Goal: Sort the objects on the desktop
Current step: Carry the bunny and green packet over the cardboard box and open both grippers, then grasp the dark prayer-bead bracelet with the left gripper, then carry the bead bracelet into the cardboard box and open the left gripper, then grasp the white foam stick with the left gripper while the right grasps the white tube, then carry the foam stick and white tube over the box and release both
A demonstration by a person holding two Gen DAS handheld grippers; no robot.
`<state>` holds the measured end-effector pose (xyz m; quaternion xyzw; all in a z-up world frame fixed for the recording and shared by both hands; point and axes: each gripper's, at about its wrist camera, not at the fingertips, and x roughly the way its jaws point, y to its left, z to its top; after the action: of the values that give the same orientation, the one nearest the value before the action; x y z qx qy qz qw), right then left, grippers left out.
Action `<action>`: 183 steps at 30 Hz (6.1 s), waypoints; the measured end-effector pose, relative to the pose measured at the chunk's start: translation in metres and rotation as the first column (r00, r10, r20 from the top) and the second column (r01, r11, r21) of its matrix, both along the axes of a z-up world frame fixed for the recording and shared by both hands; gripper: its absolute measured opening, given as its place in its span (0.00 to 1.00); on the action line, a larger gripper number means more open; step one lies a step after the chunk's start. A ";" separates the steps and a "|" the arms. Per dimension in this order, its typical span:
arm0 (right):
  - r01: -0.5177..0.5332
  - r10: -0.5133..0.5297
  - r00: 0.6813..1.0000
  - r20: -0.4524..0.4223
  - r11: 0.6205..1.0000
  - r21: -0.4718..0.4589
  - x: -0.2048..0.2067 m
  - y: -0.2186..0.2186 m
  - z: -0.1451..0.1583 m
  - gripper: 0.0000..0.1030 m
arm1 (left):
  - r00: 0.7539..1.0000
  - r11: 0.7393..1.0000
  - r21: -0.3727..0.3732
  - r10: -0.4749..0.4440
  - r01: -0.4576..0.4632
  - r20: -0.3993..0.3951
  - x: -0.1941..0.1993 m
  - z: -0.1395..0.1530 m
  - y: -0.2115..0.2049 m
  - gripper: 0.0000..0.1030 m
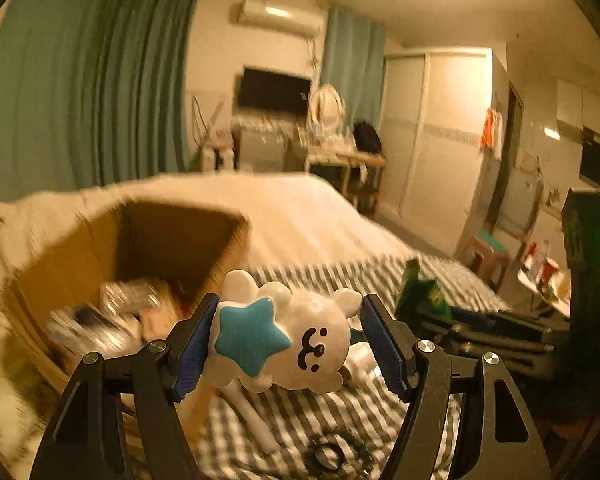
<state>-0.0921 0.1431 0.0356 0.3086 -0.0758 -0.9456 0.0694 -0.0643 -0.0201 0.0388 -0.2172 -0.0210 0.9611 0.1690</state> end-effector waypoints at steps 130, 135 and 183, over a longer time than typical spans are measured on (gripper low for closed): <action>0.056 -0.125 0.976 0.179 0.934 0.352 -0.105 0.160 -0.108 0.55 | 0.870 0.962 -0.230 0.236 -0.147 0.432 -0.075 -0.166 0.074 0.79; 0.051 -0.155 0.956 0.250 0.924 0.379 -0.142 0.160 -0.136 0.48 | 0.875 0.967 -0.219 0.216 -0.130 0.433 -0.078 -0.168 0.071 0.45; -0.416 0.416 0.908 0.054 0.909 -0.018 -0.091 -0.128 0.034 0.17 | 0.968 0.983 0.053 0.165 -0.178 0.187 -0.087 0.007 -0.125 0.00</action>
<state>-0.1827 0.0156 0.0698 0.3443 -0.0132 -0.8997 0.2680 -0.1511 -0.1449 0.0453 -0.2952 -0.0884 0.9470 0.0902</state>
